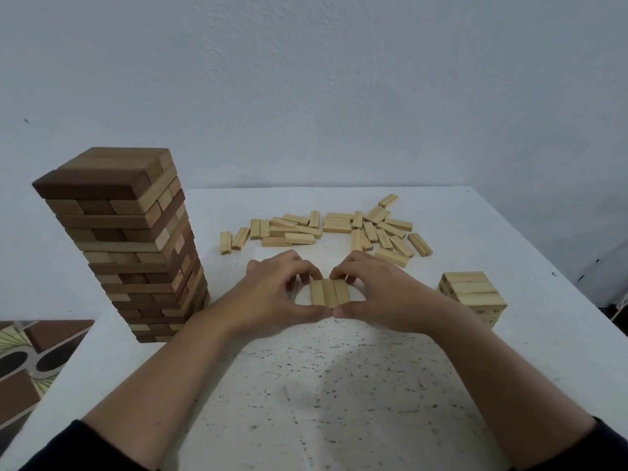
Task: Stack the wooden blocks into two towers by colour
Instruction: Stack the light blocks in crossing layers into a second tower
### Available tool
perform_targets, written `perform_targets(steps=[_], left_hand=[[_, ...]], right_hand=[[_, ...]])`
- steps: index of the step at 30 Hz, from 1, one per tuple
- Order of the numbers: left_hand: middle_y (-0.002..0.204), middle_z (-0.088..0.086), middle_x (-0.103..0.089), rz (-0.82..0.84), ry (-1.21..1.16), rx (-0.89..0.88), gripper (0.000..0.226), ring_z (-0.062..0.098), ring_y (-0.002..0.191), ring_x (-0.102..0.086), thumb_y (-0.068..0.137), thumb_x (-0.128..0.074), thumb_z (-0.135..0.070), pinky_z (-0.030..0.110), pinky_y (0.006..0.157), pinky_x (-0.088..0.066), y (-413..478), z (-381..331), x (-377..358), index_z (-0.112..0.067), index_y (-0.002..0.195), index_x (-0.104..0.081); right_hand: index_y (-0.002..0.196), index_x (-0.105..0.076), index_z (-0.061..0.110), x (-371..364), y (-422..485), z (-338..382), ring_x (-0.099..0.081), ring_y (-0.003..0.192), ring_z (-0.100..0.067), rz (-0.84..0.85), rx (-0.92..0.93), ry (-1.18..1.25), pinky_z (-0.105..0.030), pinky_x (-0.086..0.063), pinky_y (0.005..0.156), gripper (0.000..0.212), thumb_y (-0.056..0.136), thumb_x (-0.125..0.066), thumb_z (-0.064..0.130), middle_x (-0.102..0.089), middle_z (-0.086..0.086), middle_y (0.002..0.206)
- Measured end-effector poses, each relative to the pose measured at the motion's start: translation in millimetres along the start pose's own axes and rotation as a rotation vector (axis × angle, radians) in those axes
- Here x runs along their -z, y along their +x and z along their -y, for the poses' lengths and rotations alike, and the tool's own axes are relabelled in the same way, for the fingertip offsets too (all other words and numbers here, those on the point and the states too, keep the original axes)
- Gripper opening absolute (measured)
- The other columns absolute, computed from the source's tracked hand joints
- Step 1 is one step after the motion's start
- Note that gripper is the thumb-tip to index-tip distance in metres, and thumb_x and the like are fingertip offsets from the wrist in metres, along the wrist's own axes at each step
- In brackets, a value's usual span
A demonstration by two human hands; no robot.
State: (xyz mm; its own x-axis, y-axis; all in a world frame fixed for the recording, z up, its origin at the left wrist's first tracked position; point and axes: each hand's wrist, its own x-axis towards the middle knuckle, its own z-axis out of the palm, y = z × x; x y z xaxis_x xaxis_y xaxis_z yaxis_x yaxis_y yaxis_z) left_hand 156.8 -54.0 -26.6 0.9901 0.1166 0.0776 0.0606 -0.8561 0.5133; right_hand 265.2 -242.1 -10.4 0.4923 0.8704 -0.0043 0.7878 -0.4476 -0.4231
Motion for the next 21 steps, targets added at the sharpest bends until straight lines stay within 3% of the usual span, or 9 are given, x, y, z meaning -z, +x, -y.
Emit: perform_targets(steps=[5, 8, 14, 21], left_hand=[[0.110, -0.028, -0.047, -0.039, 0.063, -0.093, 0.066, 0.001, 0.096, -0.049, 0.066, -0.056, -0.090, 0.033, 0.096, -0.031, -2, -4, 0, -0.043, 0.112, -0.060], [0.110, -0.028, -0.048, -0.100, 0.065, -0.154, 0.062, -0.001, 0.094, -0.049, 0.071, -0.059, -0.086, 0.021, 0.090, -0.027, -2, -14, 9, -0.041, 0.115, -0.060], [0.100, -0.031, -0.047, -0.157, 0.065, -0.230, 0.056, 0.001, 0.092, -0.049, 0.072, -0.064, -0.076, 0.013, 0.070, -0.031, 4, -49, 25, -0.039, 0.113, -0.060], [0.093, -0.023, -0.052, -0.141, 0.025, -0.237, 0.052, 0.001, 0.089, -0.051, 0.073, -0.076, -0.068, 0.018, 0.072, -0.038, 33, -107, 11, -0.036, 0.112, -0.067]], right_hand=[[0.132, -0.053, 0.024, 5, -6, 8, -0.043, 0.110, -0.009, -0.013, 0.007, -0.072, -0.031, -0.040, 0.098, 0.047, 0.092, -0.069, 0.042, -0.046, 0.010, 0.121], [0.131, -0.052, 0.028, 19, -13, 12, -0.041, 0.114, -0.008, -0.087, 0.043, -0.148, -0.037, -0.036, 0.104, 0.043, 0.094, -0.066, 0.044, -0.044, 0.013, 0.122], [0.127, -0.055, 0.035, 59, -34, 3, -0.041, 0.114, -0.003, -0.144, 0.110, -0.133, -0.030, -0.035, 0.101, 0.044, 0.088, -0.067, 0.054, -0.047, 0.018, 0.118], [0.120, -0.060, 0.043, 97, -70, -46, -0.049, 0.118, -0.001, -0.125, 0.028, 0.081, -0.011, -0.037, 0.088, 0.048, 0.077, -0.076, 0.056, -0.055, 0.024, 0.118]])
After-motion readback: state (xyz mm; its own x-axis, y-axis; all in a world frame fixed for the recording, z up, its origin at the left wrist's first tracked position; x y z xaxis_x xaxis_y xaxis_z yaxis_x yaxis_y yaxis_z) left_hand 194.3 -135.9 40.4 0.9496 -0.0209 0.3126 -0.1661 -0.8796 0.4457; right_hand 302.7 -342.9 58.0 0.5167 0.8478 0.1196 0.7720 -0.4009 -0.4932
